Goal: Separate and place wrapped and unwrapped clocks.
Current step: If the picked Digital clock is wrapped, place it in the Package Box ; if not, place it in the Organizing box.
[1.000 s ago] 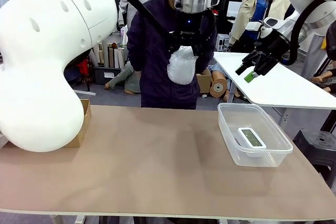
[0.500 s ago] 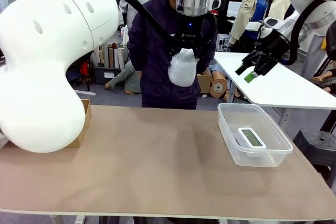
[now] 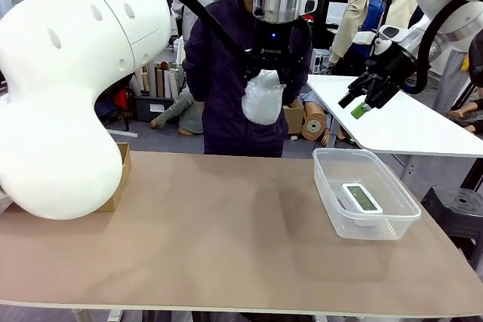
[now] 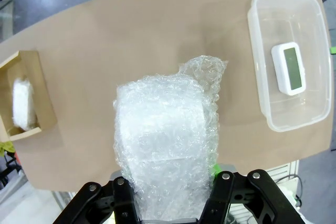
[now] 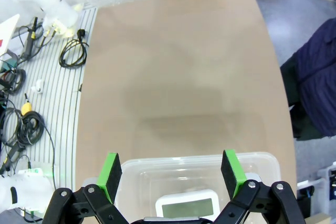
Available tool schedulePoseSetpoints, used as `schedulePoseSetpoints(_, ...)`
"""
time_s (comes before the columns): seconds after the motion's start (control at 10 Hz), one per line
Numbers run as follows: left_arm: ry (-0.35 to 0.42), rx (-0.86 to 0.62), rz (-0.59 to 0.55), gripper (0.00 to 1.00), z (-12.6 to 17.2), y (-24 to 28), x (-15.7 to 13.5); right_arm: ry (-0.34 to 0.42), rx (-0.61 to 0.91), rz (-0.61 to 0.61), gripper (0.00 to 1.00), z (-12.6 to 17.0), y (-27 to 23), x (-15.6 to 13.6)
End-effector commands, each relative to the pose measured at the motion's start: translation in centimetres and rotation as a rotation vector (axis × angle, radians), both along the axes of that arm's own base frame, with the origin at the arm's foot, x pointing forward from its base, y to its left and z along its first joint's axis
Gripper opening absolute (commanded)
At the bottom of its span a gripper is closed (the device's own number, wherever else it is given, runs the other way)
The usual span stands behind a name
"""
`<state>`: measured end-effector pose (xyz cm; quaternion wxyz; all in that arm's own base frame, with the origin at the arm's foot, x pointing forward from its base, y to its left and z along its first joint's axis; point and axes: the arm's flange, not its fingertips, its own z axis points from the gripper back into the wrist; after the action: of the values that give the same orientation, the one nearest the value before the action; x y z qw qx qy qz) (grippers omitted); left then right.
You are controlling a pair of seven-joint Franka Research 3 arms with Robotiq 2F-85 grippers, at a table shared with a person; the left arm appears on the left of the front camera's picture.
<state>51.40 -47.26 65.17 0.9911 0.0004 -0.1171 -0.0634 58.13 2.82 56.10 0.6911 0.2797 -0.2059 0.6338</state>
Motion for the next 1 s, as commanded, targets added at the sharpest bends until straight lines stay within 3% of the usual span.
schedulePoseSetpoints(0.0, -0.006, -0.011, -0.006, 0.0, 0.4, 0.2, 0.1, -0.002, -0.017, 0.006, 1.0, 0.1, 0.1, -0.2)
schedulePoseSetpoints(0.1, 0.0, 0.0, 0.0, 0.0, 0.0, 0.0, 0.0, -0.002, -0.017, 0.006, 1.0, 0.1, 0.1, -0.2)
schedulePoseSetpoints(0.3, 0.137, -0.05, -0.065, 0.0, 1.3, 2.2, -2.3, -0.002, -0.017, 0.006, 1.0, 0.1, 0.1, -0.2)
schedulePoseSetpoints(0.6, 0.338, -0.134, -0.291, 0.0, 3.7, 7.1, -7.6, -0.002, -0.017, 0.006, 1.0, 0.1, 0.1, -0.2)
schedulePoseSetpoints(0.9, 0.515, -0.075, -0.272, 0.0, 5.6, 10.3, -10.0, -0.002, -0.017, 0.006, 1.0, 0.1, 0.1, -0.2)
